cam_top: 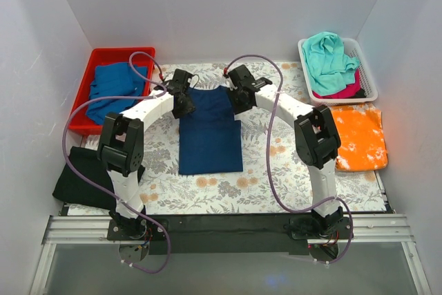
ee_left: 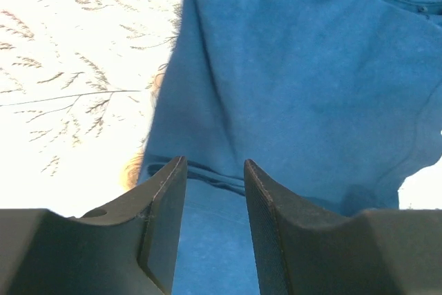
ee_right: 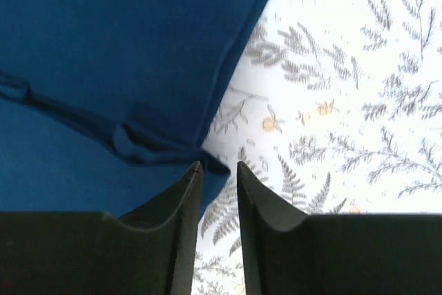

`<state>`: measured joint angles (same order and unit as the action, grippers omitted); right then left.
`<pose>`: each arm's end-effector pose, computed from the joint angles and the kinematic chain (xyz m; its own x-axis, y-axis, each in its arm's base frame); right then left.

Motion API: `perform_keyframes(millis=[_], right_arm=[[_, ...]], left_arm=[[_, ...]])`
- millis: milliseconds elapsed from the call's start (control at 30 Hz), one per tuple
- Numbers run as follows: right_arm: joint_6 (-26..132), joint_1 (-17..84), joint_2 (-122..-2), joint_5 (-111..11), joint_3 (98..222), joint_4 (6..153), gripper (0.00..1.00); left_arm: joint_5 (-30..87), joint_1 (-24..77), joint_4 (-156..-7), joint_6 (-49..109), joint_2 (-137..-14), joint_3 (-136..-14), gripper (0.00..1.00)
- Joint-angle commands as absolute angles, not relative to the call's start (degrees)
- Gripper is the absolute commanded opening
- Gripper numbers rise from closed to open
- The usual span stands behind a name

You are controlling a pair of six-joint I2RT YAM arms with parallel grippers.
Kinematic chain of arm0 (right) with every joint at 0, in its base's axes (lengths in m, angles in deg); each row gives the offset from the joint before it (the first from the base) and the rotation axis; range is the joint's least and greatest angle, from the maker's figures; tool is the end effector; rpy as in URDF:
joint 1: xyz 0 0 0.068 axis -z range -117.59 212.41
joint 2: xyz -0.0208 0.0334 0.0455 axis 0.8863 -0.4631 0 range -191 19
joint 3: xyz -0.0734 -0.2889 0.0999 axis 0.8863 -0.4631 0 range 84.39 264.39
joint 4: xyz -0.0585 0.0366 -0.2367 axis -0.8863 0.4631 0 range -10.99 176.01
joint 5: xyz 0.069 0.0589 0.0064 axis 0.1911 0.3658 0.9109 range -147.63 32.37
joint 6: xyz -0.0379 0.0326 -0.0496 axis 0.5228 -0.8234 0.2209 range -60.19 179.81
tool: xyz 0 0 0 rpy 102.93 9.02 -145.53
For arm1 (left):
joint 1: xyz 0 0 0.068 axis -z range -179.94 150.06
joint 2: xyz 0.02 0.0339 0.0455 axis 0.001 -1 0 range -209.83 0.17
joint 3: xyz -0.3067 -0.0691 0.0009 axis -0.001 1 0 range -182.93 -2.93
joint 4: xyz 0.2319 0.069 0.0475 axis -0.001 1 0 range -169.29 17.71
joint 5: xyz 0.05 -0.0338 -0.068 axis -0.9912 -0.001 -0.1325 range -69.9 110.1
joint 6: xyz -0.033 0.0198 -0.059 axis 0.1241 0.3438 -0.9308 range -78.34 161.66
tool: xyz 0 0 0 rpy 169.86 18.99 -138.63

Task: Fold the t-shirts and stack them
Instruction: Fold the folded rectangular tshirt in 1/3 of the way, then grab one side of the 2/3 rectangular tshirt with both arms

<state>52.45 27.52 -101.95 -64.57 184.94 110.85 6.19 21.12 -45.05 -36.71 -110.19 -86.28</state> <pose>0.4089 0.2769 0.2493 -0.7080 -0.3387 -0.6197 -0.4199 0.9074 -0.0163 0.3975 -0.1382 0.2366 -0.4009 -0.8644 -0.3034 -0.7528 0.4996 -0.4286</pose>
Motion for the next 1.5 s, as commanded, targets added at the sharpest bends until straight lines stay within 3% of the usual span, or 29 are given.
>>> perform_keyframes(millis=[0,133,167,333,433,600,833,1067,1467], right_arm=[[51.81,27.6,-92.92,-63.19,178.3,112.15,0.35],[50.4,27.52,-85.52,-58.79,168.0,111.1,0.44],[50.14,27.6,-84.03,-58.08,166.06,110.4,0.48],[48.74,27.52,-74.09,-52.98,153.77,106.8,0.65],[46.8,27.43,-70.05,-48.33,149.71,104.52,0.66],[43.03,27.34,-66.0,-42.96,139.42,98.97,0.64],[41.53,27.17,-66.52,-39.7,134.05,94.14,0.59],[41.09,27.17,-68.63,-38.3,131.94,91.06,0.57],[40.03,27.17,-72.14,-35.57,129.48,87.1,0.56]], left_arm=[[6.38,20.36,-44.75,-34.98,-102.16,-84.15,0.39],[15.5,20.01,-41.85,-35.07,-95.9,-76.7,0.48],[16.84,19.92,-41.67,-35.16,-94.41,-74.93,0.63],[22.56,19.75,-43.16,-36.91,-82.56,-62.8,0.69],[25.81,19.57,-43.42,-38.93,-78.59,-56.29,0.69],[30.11,19.4,-45.97,-41.48,-72.43,-45.05,0.66],[31.7,19.39,-47.2,-43.51,-70.58,-38.71,0.57],[31.62,19.39,-50.98,-45.09,-71.28,-36.33,0.44],[28.98,19.39,-52.83,-44.65,-72.95,-36.59,0.38]])
